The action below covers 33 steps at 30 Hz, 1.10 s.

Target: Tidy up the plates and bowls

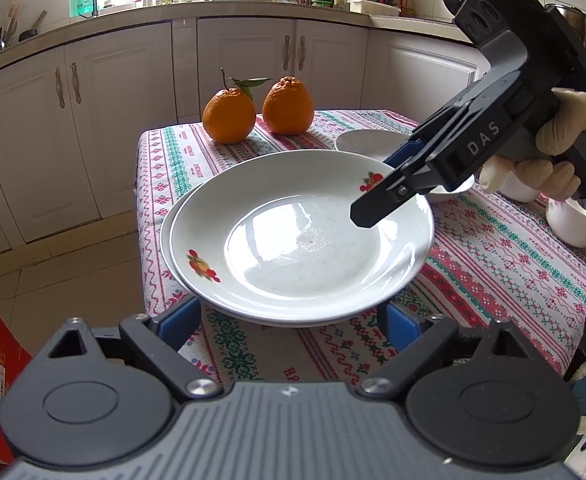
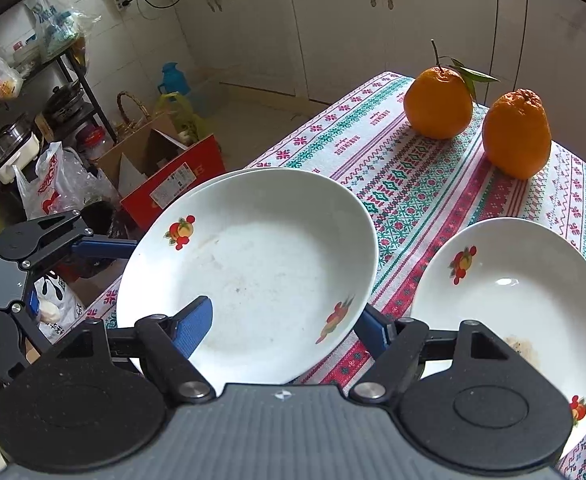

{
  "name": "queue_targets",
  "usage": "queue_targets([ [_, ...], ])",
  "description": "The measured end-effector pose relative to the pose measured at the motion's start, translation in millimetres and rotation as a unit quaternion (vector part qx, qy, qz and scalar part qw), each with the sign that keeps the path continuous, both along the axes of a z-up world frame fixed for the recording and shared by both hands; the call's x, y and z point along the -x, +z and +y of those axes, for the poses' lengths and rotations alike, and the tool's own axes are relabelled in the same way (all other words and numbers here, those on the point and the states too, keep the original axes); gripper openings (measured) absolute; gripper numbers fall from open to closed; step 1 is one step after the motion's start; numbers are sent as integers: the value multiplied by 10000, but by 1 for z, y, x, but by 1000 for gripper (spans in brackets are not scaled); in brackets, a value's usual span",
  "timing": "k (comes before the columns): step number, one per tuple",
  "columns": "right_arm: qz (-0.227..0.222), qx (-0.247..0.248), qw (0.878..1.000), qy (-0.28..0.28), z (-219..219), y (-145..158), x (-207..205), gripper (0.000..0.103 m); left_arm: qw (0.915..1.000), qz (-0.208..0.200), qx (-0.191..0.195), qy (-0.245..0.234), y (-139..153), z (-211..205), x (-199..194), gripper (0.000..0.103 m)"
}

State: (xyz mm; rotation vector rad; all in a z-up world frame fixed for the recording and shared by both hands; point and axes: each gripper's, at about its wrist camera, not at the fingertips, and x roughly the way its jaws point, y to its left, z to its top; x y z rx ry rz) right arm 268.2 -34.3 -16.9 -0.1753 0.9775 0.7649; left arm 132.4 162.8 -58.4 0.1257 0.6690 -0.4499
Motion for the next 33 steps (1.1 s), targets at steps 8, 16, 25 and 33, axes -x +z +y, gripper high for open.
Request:
queue_targets([
  [8,-10,46,9999,-94,-4,-3,3,81,10000,-42,-67,8,0,-2,1,95],
  [16,-441,-86,9988,-204,-15,4,29,100,9997,-208,59,152,11,-6,13,95],
  [25,-1042,-66,9877,-1167,-62,4,73,103,9970,-729,103,251,45,-24,42,102],
  [33,-1458,86,9744,-1712,-91,0,107,103,9972,-678,294,86,60,-49,48,102],
])
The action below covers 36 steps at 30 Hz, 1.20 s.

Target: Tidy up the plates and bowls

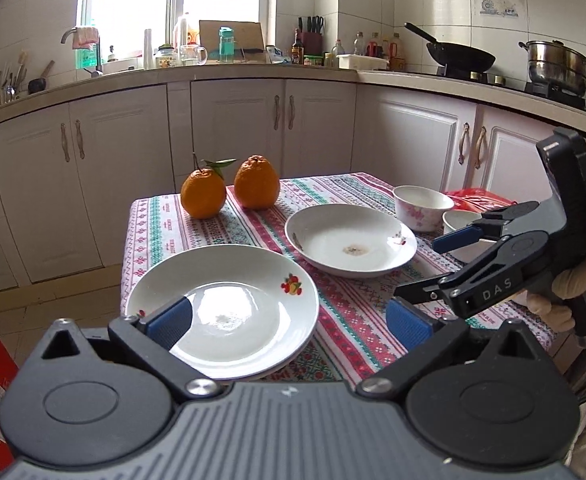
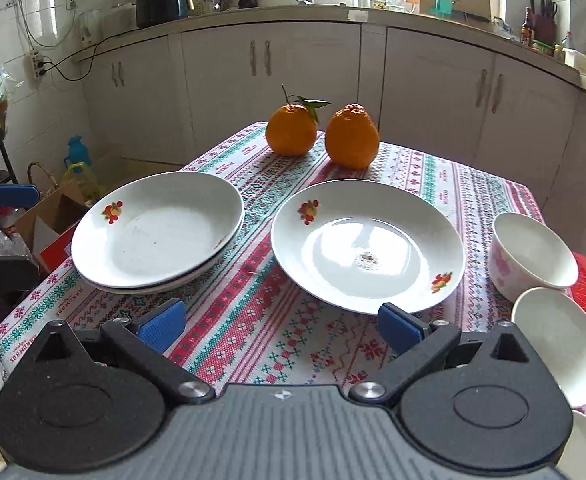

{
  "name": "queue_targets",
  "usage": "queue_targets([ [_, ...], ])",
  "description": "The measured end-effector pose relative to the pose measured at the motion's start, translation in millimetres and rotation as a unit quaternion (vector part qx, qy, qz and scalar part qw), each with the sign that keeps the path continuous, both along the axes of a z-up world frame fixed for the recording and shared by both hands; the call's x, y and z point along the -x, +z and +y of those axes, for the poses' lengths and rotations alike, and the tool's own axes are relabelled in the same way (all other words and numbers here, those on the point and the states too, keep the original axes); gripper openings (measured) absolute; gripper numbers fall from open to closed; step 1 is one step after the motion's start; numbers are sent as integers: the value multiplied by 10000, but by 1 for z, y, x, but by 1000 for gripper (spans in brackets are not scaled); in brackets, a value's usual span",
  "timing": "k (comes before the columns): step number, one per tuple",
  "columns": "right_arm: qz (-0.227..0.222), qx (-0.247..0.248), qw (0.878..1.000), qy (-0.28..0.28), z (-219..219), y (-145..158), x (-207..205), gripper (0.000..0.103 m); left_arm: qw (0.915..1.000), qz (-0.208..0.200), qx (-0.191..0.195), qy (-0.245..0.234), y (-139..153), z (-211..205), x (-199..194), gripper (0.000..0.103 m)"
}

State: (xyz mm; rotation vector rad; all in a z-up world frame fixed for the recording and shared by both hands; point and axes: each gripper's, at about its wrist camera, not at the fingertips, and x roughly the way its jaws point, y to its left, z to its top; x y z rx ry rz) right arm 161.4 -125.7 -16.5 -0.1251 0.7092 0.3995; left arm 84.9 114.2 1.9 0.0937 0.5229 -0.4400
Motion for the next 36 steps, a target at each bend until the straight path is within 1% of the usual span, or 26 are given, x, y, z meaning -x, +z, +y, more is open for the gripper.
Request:
queue_targets([
  [2,-51,119,9999,-28,-3,-3,6,103,10000,79,-9,10,0,-8,0,102],
  [3,-57,180,9998,-43,-4,-5,8,103,9999,29,-70,74,0,-13,1,102],
  [5,-34,277,9996,-83,-6,-12,10,103,9995,-150,-214,172,1,-21,4,102],
  [8,113,339,9992,-163,-10,-23,9,103,9977,-448,-439,256,8,-32,5,102],
  [15,280,320,9984,-381,-11,-46,-8,103,9956,-687,-643,1,27,-50,-14,102],
  [17,339,273,9980,-456,-14,-51,-13,103,9955,-637,-691,-100,29,-54,-27,102],
  [20,405,270,9971,-591,-18,-58,-20,103,9965,-496,-637,-218,30,-59,-48,102],
  [22,314,234,9973,-613,-20,-60,-20,103,9970,-326,-622,-337,31,-63,-65,102],
  [26,310,209,9970,-672,-20,-60,-26,103,9985,45,-351,-416,29,-67,-102,102],
  [27,321,200,9967,-715,-20,-60,-28,103,9985,70,-305,-450,29,-69,-109,102],
  [30,315,185,9960,-811,-20,-61,-33,103,9978,109,-340,-550,27,-77,-132,102],
  [32,304,185,9961,-805,-20,-61,-37,103,9965,325,-333,-688,23,-83,-149,102],
  [34,279,179,9961,-813,-21,-61,-39,103,9938,546,-265,-927,18,-89,-166,102],
  [36,272,186,9962,-805,-21,-61,-43,103,9931,578,-432,-927,12,-98,-180,102],
])
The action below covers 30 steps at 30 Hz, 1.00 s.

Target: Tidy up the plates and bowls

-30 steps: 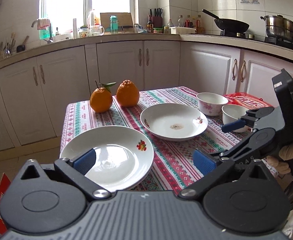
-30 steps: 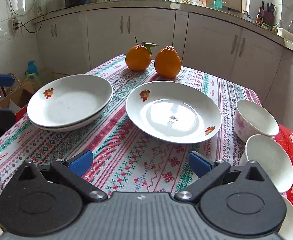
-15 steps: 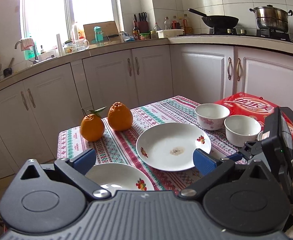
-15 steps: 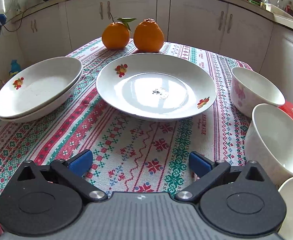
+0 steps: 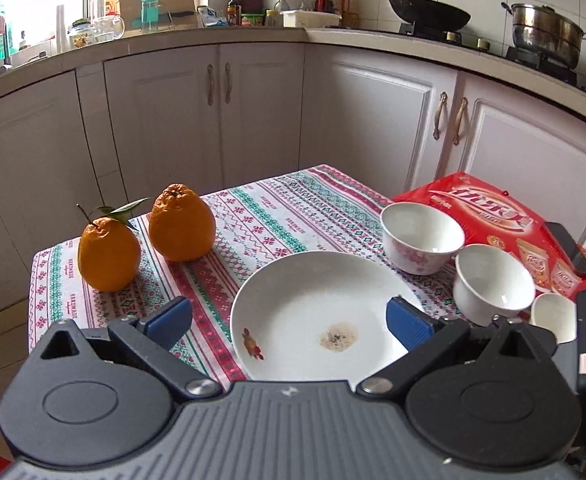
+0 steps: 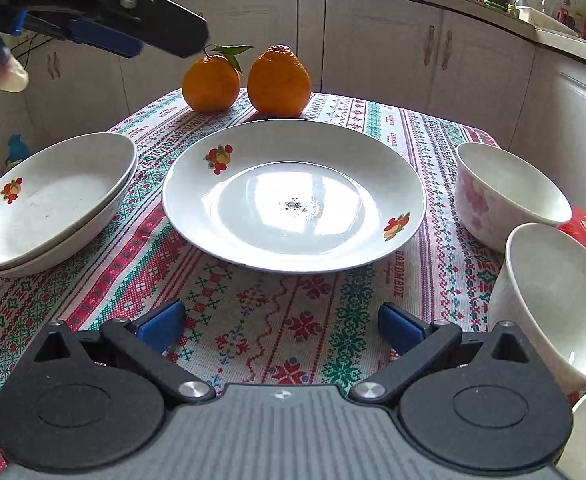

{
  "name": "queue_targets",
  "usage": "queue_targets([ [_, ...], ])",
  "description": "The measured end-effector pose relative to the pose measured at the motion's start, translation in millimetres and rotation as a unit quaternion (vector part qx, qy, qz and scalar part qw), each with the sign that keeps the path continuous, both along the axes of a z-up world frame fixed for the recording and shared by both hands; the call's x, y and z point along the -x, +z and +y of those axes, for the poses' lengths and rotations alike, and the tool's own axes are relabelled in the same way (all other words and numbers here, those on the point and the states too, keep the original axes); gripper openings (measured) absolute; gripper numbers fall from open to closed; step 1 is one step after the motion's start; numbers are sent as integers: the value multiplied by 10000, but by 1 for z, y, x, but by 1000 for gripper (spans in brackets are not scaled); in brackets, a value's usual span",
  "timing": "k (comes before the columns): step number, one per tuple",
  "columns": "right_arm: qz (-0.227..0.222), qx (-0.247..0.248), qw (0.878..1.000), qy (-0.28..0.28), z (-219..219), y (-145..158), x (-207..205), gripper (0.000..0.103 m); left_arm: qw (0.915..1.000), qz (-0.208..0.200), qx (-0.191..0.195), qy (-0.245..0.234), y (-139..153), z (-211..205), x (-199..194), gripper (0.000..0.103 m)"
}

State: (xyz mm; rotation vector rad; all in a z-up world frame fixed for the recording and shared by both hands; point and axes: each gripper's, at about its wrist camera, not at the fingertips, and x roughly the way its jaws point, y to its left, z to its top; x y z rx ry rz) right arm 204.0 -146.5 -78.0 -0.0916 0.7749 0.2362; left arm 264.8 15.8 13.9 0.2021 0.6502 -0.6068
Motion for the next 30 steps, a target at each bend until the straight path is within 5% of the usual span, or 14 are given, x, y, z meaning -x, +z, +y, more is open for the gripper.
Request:
queue_targets([
  [12,99,45,9999,15,0,1,-21,103,9941,798,-650,-328,-41,-40,-84,102],
  [24,72,27,10000,-31,0,0,-32,103,9739,1560,-1170,-1159,-74,-69,-121,99],
  [30,37,19,10000,-14,0,0,-35,103,9657,1862,-1193,-1361,-77,-71,-131,89],
])
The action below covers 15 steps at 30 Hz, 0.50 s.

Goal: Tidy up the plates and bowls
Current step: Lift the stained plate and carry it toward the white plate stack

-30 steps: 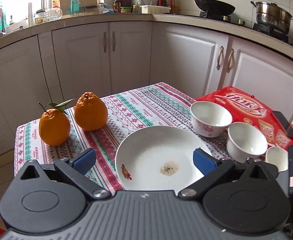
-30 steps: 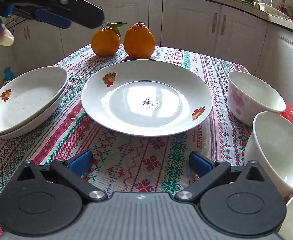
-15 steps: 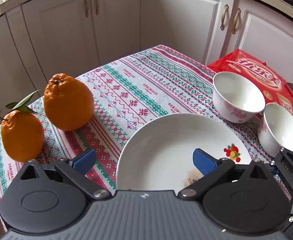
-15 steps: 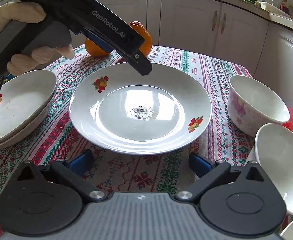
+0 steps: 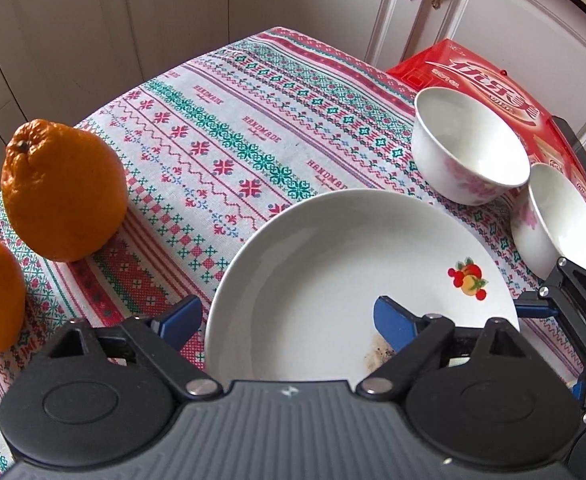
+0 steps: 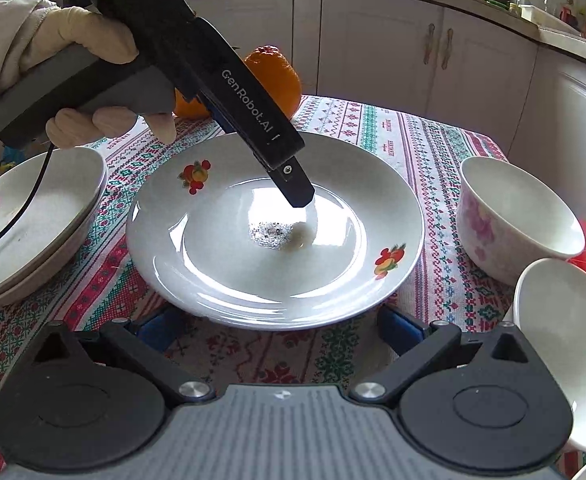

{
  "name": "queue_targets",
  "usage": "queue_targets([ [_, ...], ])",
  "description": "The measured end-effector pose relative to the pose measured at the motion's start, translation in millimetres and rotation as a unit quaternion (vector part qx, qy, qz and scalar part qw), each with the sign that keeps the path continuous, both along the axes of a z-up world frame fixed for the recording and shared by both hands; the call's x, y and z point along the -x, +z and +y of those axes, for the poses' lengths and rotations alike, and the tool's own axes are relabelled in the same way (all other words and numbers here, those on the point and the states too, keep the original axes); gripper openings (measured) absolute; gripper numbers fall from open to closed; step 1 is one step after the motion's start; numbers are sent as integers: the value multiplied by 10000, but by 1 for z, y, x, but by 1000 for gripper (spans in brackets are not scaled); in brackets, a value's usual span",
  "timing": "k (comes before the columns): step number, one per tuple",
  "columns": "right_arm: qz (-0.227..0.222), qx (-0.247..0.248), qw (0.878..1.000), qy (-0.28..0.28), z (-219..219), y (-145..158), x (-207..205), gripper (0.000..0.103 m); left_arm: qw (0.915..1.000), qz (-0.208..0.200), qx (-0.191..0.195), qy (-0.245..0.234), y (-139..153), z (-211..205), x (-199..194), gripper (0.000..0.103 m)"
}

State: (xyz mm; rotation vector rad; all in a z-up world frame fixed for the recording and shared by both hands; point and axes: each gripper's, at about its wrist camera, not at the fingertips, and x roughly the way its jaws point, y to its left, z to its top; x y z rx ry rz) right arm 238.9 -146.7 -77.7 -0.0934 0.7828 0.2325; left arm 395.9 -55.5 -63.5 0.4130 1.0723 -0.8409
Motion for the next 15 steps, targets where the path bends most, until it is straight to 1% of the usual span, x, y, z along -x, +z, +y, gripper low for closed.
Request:
queue_targets([
  [1,-5,2,10000,6,0,0,0,103,10000,45,-29,-45,-1,-1,-1,86],
  [5,-50,5,10000,23,0,0,-1,103,9996,81,-133,-218,-1,-5,-3,84],
  [6,-58,0,10000,25,-1,-1,0,103,9995,96,-144,-249,-1,-6,-4,82],
  [9,-65,-26,10000,36,-2,-1,0,102,9992,205,-103,-334,-2,-7,-6,81],
  [12,-99,-33,9999,87,-1,0,1,100,9988,181,-160,-432,-1,-9,-6,77],
  [15,-119,-51,9998,133,0,1,2,98,9984,235,-181,-486,0,-9,-8,76],
])
